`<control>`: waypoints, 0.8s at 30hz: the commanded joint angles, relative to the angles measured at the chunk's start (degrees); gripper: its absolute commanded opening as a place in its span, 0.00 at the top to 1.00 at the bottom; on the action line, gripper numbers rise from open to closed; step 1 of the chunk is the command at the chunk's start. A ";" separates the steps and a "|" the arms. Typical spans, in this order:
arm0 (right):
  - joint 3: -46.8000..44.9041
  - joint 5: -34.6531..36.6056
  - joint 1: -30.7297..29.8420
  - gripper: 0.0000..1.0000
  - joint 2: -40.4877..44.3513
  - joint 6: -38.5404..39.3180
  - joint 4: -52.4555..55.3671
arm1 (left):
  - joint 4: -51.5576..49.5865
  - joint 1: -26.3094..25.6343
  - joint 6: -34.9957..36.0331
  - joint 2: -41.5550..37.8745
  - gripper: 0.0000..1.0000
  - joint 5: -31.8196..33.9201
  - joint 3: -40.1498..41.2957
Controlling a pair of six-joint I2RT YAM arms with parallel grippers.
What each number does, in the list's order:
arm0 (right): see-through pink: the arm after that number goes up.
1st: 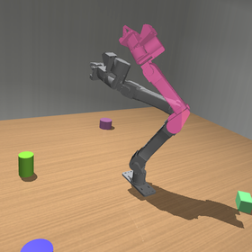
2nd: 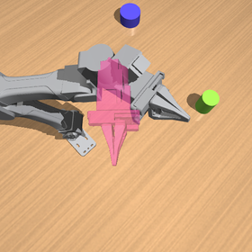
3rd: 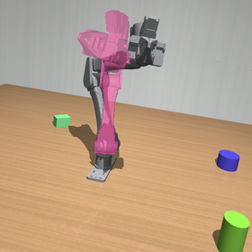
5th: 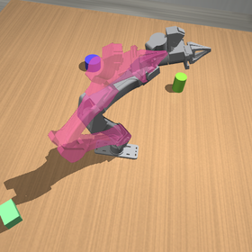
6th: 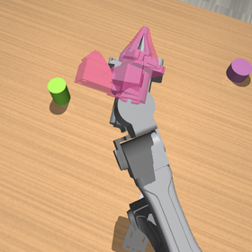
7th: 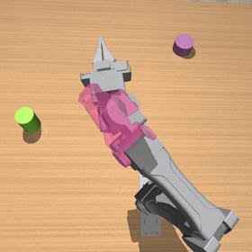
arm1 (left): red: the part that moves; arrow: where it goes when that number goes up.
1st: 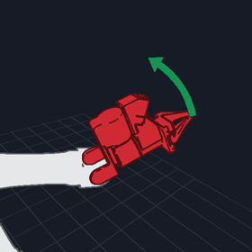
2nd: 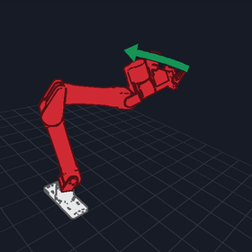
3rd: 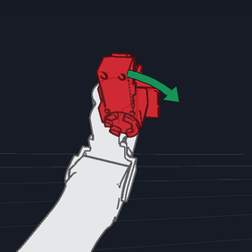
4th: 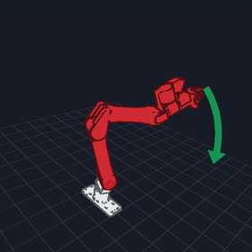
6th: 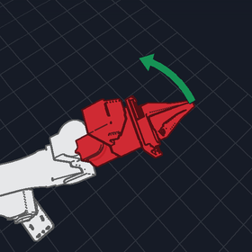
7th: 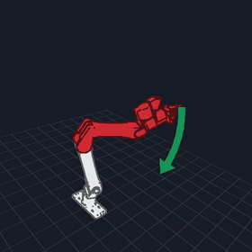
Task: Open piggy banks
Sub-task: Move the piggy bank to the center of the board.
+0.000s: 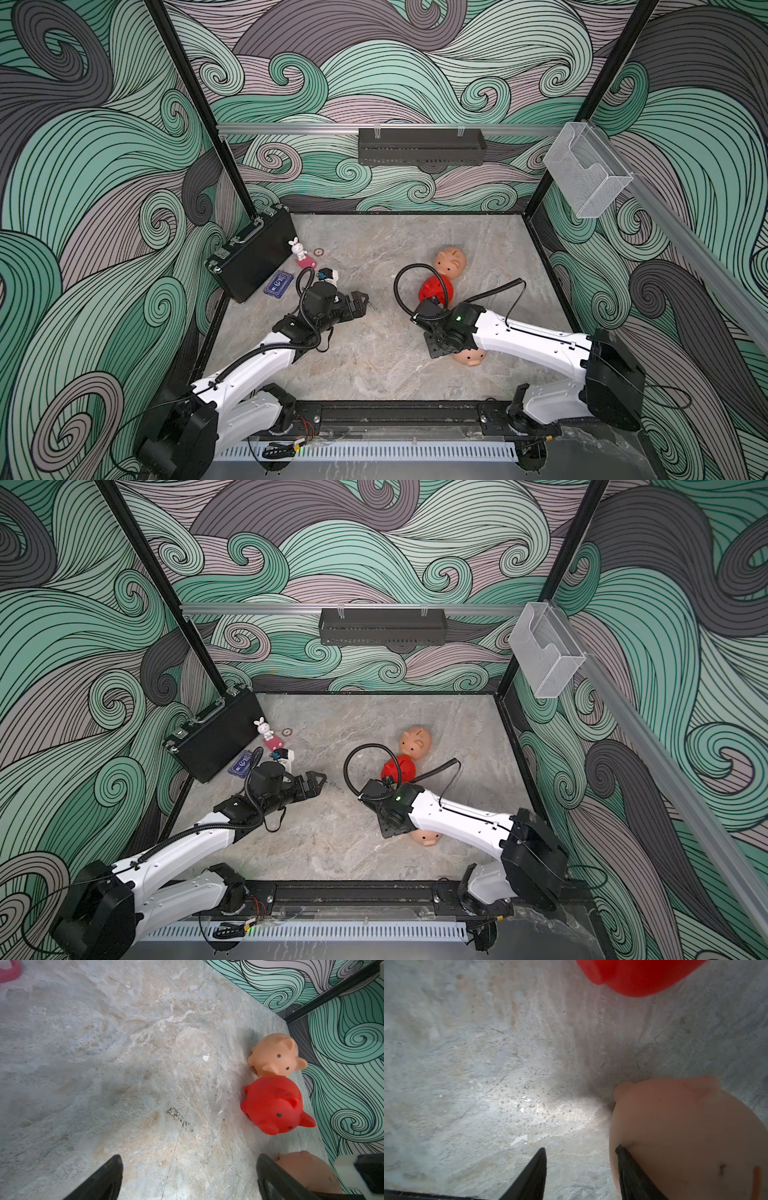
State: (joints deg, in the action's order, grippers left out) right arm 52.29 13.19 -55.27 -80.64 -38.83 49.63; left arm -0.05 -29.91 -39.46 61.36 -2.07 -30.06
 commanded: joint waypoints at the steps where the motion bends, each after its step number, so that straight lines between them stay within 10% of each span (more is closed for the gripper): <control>1: -2.27 2.91 3.51 0.43 2.89 -0.09 2.19 | 1.02 -0.03 1.99 1.83 0.01 -4.90 -2.48; 24: -7.43 -22.35 33.09 0.35 17.11 3.42 -21.01 | -5.93 -10.07 11.31 24.23 0.01 -9.08 -26.70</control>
State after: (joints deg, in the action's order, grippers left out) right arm 45.74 -2.04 -25.19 -61.76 -33.12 35.66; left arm -3.49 -39.68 -28.82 81.87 -10.83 -53.21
